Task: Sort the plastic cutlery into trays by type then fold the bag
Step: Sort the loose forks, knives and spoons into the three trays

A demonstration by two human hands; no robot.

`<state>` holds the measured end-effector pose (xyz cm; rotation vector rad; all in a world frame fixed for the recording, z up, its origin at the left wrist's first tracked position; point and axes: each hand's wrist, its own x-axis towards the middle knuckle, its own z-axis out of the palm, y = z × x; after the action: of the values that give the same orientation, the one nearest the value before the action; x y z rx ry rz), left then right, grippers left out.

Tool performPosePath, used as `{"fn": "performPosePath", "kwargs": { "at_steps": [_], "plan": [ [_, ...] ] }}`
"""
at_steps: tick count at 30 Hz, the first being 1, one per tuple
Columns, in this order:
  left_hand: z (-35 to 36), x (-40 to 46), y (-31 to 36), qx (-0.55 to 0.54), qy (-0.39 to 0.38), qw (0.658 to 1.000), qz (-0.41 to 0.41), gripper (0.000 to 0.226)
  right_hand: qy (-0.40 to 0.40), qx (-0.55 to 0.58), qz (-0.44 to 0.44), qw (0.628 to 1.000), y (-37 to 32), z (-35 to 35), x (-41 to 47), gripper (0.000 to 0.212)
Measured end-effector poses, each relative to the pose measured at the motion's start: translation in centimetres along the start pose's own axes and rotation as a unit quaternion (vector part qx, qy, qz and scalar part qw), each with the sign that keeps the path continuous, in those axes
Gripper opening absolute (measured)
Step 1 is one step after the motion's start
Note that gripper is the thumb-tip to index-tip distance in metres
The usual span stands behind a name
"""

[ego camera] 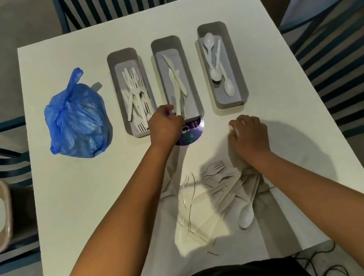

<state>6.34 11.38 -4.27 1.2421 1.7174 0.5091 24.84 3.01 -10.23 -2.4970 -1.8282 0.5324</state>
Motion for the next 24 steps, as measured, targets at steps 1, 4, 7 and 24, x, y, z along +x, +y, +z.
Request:
{"fn": "performPosePath", "kwargs": {
  "at_steps": [1,4,7,24],
  "plan": [
    [0.3,0.3,0.4,0.012,0.003,1.000,0.003,0.038,-0.005,0.000,0.017,1.000,0.7,0.3,-0.1,0.040],
    [0.9,1.3,1.6,0.039,0.000,0.999,0.016,0.039,-0.028,0.005,0.028,0.999,1.8,0.6,0.1,0.050],
    [1.4,2.4,2.6,0.052,0.004,0.998,0.022,0.038,-0.012,0.021,0.021,0.999,2.1,0.5,0.2,0.050],
    [1.3,-2.0,-1.3,0.086,-0.037,0.995,0.028,0.022,-0.020,0.029,0.032,0.999,1.7,0.3,0.6,0.048]
  ]
}}
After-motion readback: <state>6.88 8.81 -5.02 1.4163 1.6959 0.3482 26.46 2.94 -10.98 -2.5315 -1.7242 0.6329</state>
